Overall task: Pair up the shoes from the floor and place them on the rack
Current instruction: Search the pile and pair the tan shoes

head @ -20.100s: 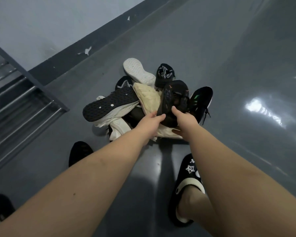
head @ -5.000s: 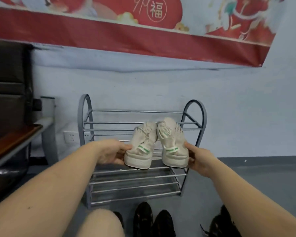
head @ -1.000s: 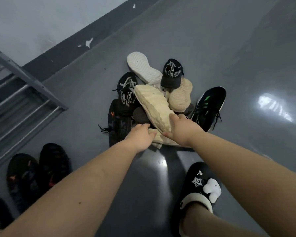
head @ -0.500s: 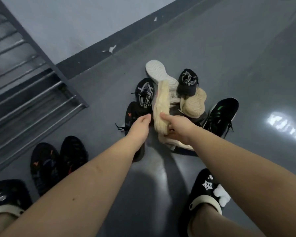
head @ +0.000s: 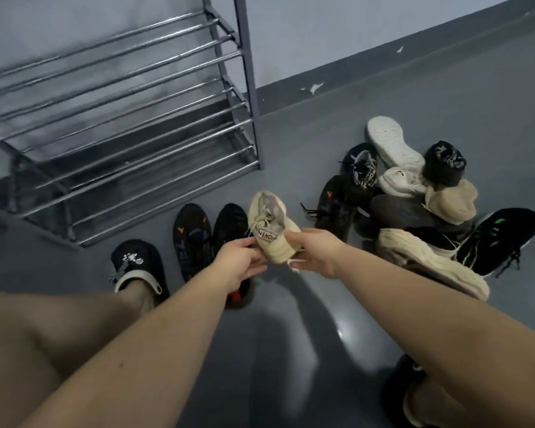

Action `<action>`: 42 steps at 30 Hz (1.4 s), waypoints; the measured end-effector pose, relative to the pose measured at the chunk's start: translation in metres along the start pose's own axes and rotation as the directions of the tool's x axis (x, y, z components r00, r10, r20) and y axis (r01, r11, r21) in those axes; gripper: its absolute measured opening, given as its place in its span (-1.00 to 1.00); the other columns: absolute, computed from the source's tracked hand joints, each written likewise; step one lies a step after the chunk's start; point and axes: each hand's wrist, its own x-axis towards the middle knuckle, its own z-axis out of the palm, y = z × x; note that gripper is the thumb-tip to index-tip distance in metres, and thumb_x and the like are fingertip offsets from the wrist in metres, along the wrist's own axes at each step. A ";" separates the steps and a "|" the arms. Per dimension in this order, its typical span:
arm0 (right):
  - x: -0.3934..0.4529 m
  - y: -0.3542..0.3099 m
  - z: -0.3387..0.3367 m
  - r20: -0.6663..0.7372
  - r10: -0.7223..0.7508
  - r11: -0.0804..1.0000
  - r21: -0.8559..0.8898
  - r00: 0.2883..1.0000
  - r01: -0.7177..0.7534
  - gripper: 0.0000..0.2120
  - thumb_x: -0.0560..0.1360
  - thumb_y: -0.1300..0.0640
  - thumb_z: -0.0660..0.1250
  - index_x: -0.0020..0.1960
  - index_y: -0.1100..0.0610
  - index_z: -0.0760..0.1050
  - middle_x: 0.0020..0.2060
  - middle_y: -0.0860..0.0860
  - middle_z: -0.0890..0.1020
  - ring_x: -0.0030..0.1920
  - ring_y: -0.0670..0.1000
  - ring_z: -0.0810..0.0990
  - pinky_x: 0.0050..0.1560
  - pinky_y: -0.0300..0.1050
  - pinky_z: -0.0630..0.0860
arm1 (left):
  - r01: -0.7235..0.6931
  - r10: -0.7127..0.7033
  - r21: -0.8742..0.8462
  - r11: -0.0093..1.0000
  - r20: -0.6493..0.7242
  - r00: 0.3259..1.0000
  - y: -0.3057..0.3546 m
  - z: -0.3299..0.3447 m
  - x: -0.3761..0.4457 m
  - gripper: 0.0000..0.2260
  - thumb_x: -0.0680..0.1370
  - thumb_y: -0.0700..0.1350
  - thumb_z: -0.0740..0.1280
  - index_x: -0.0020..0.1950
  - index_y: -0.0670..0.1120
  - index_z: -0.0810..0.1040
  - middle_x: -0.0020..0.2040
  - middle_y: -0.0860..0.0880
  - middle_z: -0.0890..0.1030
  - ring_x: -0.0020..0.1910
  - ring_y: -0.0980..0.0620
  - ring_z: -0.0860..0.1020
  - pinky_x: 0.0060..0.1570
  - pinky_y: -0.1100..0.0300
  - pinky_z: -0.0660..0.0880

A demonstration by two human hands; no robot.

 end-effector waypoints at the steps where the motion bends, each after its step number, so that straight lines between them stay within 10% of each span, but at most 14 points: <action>1: 0.002 0.005 0.008 -0.024 -0.006 1.000 -0.009 1.000 0.005 -0.80 0.56 0.12 0.28 0.16 0.12 0.44 -0.14 0.06 0.59 -0.19 0.02 0.54 -0.10 -0.10 0.50 | 0.001 -0.001 0.005 1.000 -0.041 0.999 -0.006 -0.006 0.000 -0.61 0.56 -0.43 0.12 0.36 -0.20 0.39 0.19 -0.17 0.55 -0.04 -0.05 0.56 -0.10 0.15 0.53; 6: 0.008 0.032 0.016 -0.051 0.025 0.993 -0.112 0.998 -0.030 -0.71 0.51 0.22 0.34 0.22 0.16 0.45 -0.07 0.12 0.55 -0.27 0.00 0.50 -0.26 -0.17 0.45 | 0.079 -0.091 -0.139 0.987 -0.089 0.992 -0.032 -0.015 0.006 -0.67 0.62 -0.27 0.07 0.37 -0.16 0.38 0.27 -0.17 0.50 0.18 -0.17 0.52 0.03 0.03 0.49; 10: 0.013 0.044 -0.001 -0.049 0.159 0.909 -0.381 0.986 -0.166 -0.80 0.43 0.14 0.42 0.04 0.07 0.53 -0.12 0.03 0.55 -0.15 -0.01 0.47 -0.20 -0.19 0.42 | 0.096 -0.117 -0.203 0.974 -0.092 0.989 -0.046 -0.008 0.014 -0.80 0.58 -0.19 0.26 0.19 -0.17 0.42 0.00 -0.15 0.57 -0.14 -0.08 0.59 -0.13 0.08 0.56; 17: 0.024 0.057 -0.023 -0.143 0.170 0.933 -0.295 0.975 -0.206 -0.69 0.49 -0.04 0.35 0.07 0.19 0.53 -0.15 0.07 0.62 -0.24 -0.03 0.55 -0.20 -0.20 0.45 | 0.095 -0.096 -0.025 0.995 -0.086 0.992 -0.053 0.003 0.034 -0.86 0.48 -0.29 0.31 -0.02 -0.12 0.45 -0.09 -0.12 0.53 -0.25 0.04 0.53 -0.46 0.21 0.54; 25: 0.042 0.062 -0.011 -0.163 0.144 0.918 -0.347 0.976 -0.193 -0.78 0.54 0.10 0.31 -0.25 0.14 0.45 -0.16 0.17 0.57 -0.25 0.07 0.54 -0.34 -0.20 0.42 | 0.108 -0.097 0.065 0.992 -0.151 0.984 -0.060 0.002 0.055 -0.84 0.51 -0.27 0.29 0.05 -0.12 0.40 0.06 -0.13 0.50 0.02 -0.06 0.50 0.01 -0.02 0.57; 31: 0.041 0.069 0.000 -0.121 0.208 0.870 -0.431 0.970 -0.241 -0.77 0.52 0.10 0.33 0.12 0.19 0.47 -0.14 0.15 0.54 -0.25 0.06 0.50 -0.36 -0.22 0.37 | 0.163 -0.144 0.180 0.970 -0.113 0.983 -0.067 -0.006 0.049 -0.90 0.55 -0.24 0.25 0.01 -0.06 0.45 0.04 -0.10 0.52 0.05 -0.04 0.48 -0.05 0.14 0.48; 36: 0.035 0.056 -0.010 -0.162 0.115 0.849 -0.497 0.980 -0.182 -0.51 0.51 0.10 0.33 0.38 0.22 0.35 0.09 0.16 0.55 0.05 0.10 0.55 0.03 -0.03 0.52 | 0.043 -0.022 0.355 0.934 -0.063 0.998 -0.057 0.001 0.045 -0.66 0.51 -0.19 0.27 0.29 -0.09 0.49 0.22 -0.08 0.53 0.21 -0.05 0.48 0.32 0.02 0.40; 42: 0.022 0.045 -0.035 -0.215 -0.062 0.640 -0.758 0.975 -0.126 -0.41 0.53 -0.01 0.25 0.48 0.16 0.21 0.32 0.10 0.47 0.24 0.09 0.50 0.20 -0.11 0.43 | -0.063 0.099 0.498 0.865 -0.048 0.994 -0.040 0.015 0.029 -0.72 0.54 -0.22 0.23 0.24 -0.15 0.53 0.17 -0.12 0.55 0.10 -0.05 0.52 0.05 0.26 0.42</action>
